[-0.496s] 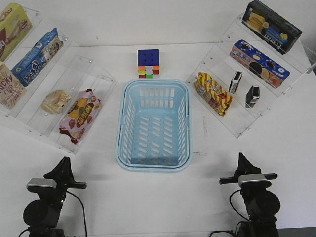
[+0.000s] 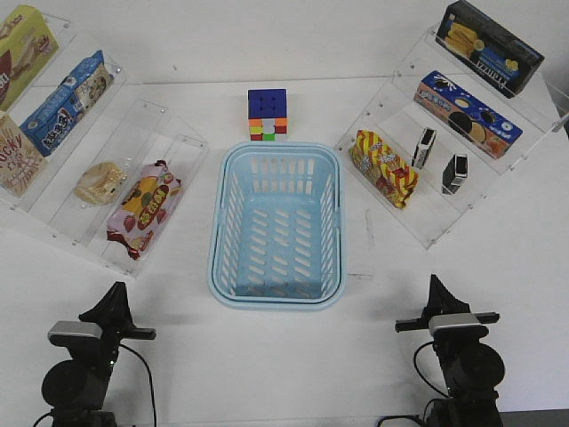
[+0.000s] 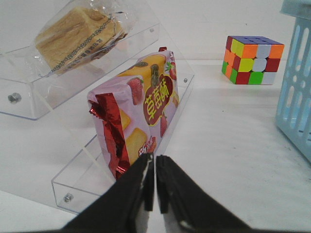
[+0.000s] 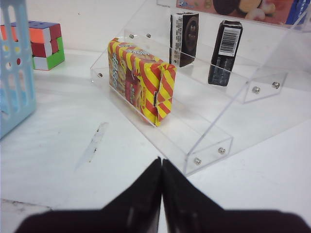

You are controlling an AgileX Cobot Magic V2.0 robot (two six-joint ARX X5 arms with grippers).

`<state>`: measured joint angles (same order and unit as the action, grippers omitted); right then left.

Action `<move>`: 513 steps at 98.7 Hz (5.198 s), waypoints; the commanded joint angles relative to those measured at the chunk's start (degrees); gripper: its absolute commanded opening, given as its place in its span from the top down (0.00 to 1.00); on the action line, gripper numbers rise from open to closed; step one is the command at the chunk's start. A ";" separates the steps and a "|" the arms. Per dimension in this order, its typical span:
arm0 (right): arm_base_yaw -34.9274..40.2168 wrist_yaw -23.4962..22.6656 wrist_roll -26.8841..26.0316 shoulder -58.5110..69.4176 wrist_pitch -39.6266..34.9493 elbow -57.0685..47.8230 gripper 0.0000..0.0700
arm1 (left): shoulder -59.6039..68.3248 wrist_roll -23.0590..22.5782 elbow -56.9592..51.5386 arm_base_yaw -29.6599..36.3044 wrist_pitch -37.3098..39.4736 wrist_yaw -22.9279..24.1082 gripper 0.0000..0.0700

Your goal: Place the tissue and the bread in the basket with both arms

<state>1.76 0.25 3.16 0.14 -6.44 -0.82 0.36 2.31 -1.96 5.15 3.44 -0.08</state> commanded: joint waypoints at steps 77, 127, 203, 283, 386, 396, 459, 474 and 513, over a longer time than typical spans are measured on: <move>-0.28 2.38 -26.27 4.11 -2.19 -10.16 1.00 | -0.07 -0.07 1.11 0.00 0.94 -0.15 1.00; -0.72 6.93 -12.13 51.54 -11.54 -45.72 0.40 | -0.07 -0.07 1.11 0.00 0.94 -0.15 1.00; -8.59 5.79 -6.32 85.68 -10.08 -67.47 1.00 | -0.07 -0.07 1.11 0.00 0.96 -0.15 1.00; 26.38 -19.50 -5.22 72.35 -15.96 -67.49 0.46 | -0.07 0.33 1.11 0.00 1.03 -0.15 1.00; 14.88 -1.75 -8.04 32.15 2.95 -32.89 1.00 | 34.38 -10.84 -38.07 0.00 -17.59 3.52 0.86; 14.93 -1.88 -8.37 32.17 3.37 -32.89 1.00 | 43.06 -17.55 -42.82 0.00 -17.97 3.58 0.38; 14.93 -1.88 -8.39 32.17 3.17 -32.89 1.00 | 75.82 -34.67 -59.54 -0.33 -9.38 16.92 0.26; 14.93 -1.88 -8.37 32.17 3.21 -32.89 1.00 | 78.66 -35.15 -60.70 -0.33 -9.25 18.49 0.76; 14.93 -1.73 -8.33 32.17 3.23 -32.89 1.00 | 74.86 -27.58 -71.91 2.69 -15.21 15.08 1.00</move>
<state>16.45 -1.50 -4.73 32.12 -3.84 -33.12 77.65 -31.48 -69.17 6.72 -11.73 18.44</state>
